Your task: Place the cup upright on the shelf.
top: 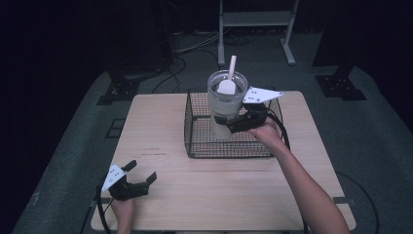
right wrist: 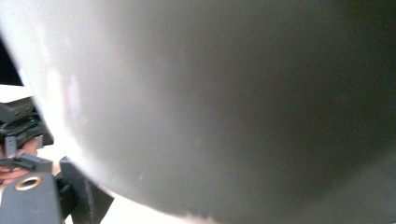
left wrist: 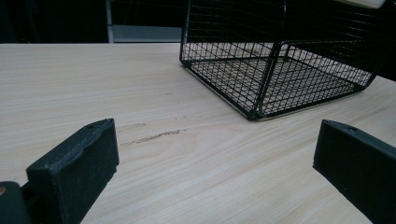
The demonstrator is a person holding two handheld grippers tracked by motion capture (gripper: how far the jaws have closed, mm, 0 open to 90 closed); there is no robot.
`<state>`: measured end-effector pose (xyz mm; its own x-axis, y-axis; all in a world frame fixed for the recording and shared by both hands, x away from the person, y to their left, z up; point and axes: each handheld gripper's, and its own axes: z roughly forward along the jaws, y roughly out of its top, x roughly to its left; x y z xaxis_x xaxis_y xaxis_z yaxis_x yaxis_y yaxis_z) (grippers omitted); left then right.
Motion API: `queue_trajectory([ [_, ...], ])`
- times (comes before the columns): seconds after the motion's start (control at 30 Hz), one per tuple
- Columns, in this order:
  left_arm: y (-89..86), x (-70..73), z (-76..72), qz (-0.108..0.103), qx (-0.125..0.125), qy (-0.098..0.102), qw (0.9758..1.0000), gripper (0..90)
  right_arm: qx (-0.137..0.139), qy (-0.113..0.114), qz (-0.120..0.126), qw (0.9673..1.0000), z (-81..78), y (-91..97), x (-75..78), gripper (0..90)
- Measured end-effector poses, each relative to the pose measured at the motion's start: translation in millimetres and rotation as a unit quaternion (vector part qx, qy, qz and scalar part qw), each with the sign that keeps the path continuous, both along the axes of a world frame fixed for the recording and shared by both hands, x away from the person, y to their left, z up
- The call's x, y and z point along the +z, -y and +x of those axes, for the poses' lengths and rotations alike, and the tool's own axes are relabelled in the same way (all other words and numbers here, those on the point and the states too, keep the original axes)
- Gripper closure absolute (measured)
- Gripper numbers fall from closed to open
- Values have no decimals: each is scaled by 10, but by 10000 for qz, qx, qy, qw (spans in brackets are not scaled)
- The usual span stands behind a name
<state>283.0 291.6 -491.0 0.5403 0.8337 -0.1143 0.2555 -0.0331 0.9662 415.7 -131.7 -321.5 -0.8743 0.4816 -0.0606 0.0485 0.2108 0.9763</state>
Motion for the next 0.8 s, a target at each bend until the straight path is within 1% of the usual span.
queue_trajectory([
  [0.2,0,0,-1,-22,0,7,10000,0,-4,-160,60,9999,189,-62,-4,90],
  [0.27,1,0,-2,-32,2,2,10000,0,-31,-162,77,9998,234,-79,-16,90],
  [0.33,1,0,-3,-34,-2,4,10000,0,-28,-176,110,9998,289,-92,-42,90],
  [0.4,1,0,-4,-29,-2,4,10000,0,-27,-245,89,9997,342,-109,-65,89],
  [0.47,3,-1,-6,-33,0,7,10000,0,-65,-263,71,9996,389,-133,-96,89],
  [0.63,-9,0,-7,-31,-18,25,10000,0,-34,-360,23,9993,524,-176,-166,89],
  [0.7,-9,2,-11,-31,-28,40,10000,0,-99,-367,19,9993,557,-194,-197,89],
  [0.8,-11,1,-12,-44,-23,47,10000,0,-91,-434,7,9990,613,-208,-267,89],
])
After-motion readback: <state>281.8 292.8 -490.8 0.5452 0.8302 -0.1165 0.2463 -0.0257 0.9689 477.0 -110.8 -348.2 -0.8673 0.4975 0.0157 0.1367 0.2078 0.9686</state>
